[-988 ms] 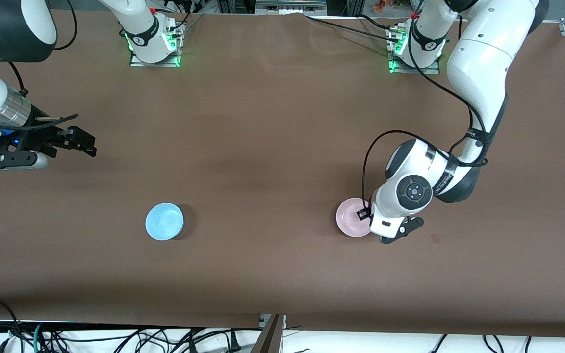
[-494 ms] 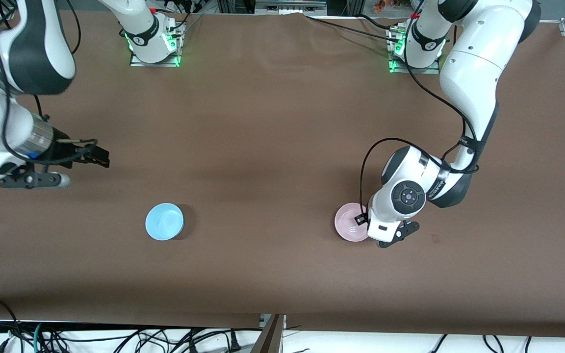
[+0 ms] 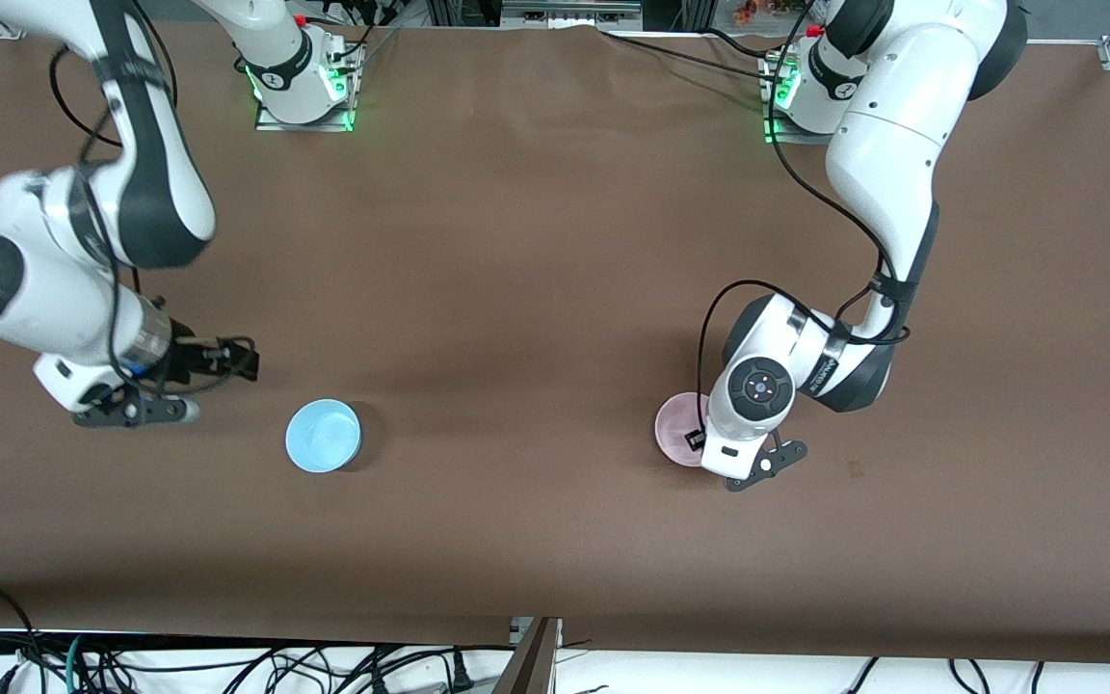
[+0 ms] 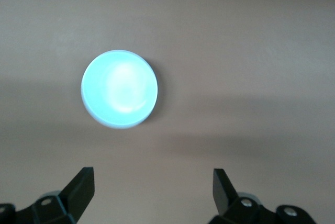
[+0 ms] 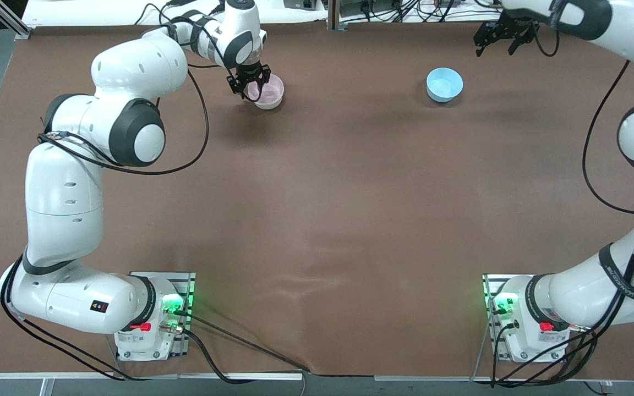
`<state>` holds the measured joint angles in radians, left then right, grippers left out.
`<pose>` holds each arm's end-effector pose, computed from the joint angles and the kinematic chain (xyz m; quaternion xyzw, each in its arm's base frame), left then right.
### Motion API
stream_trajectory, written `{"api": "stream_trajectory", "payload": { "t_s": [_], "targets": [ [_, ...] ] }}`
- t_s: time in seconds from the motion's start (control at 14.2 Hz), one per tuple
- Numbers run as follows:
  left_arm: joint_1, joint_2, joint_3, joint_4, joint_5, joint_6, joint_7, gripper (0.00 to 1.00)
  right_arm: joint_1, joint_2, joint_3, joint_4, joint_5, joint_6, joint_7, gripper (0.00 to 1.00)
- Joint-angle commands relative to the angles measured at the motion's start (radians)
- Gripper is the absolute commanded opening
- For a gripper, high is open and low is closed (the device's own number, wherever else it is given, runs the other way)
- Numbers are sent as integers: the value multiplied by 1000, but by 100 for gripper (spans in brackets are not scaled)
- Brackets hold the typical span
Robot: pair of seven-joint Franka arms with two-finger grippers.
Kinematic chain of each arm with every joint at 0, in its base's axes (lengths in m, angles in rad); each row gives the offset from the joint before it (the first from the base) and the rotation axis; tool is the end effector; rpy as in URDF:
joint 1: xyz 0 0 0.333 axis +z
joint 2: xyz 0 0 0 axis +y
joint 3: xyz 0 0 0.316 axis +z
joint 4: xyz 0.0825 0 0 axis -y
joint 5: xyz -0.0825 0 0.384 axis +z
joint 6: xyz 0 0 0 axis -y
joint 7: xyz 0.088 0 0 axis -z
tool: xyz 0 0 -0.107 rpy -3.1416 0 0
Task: Stack pink and blue bowls on white bowl
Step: 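Grasp the blue bowl rim with the right gripper while the left gripper withdraws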
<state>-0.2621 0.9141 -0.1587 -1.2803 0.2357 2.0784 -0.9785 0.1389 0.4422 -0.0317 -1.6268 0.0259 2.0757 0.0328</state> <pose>0.6881 -0.2648 0.1921 -0.9686 -0.2405 0.0166 0.0604 0.6710 0.0761 0.3660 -0.9995 -0.0325 -0.0032 0.0048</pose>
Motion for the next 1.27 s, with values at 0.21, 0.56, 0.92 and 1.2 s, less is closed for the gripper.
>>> {"api": "stream_trajectory", "payload": {
  "t_s": [0.21, 0.56, 0.92, 1.2],
  "targets": [
    [13, 0, 10, 61, 13, -46, -2, 68, 10, 231, 3, 65, -1, 202, 2, 100],
    [33, -78, -4, 65, -39, -136, 17, 69, 22, 280, 6, 70, 38, 271, 16, 100],
    [164, -272, 2, 65, -265, -309, 356, 71, 34, 320, 6, 108, 45, 282, 21, 87],
    [319, -404, 10, 64, -254, -423, 792, 72, 34, 329, 6, 117, 45, 282, 16, 61]
  ]
}}
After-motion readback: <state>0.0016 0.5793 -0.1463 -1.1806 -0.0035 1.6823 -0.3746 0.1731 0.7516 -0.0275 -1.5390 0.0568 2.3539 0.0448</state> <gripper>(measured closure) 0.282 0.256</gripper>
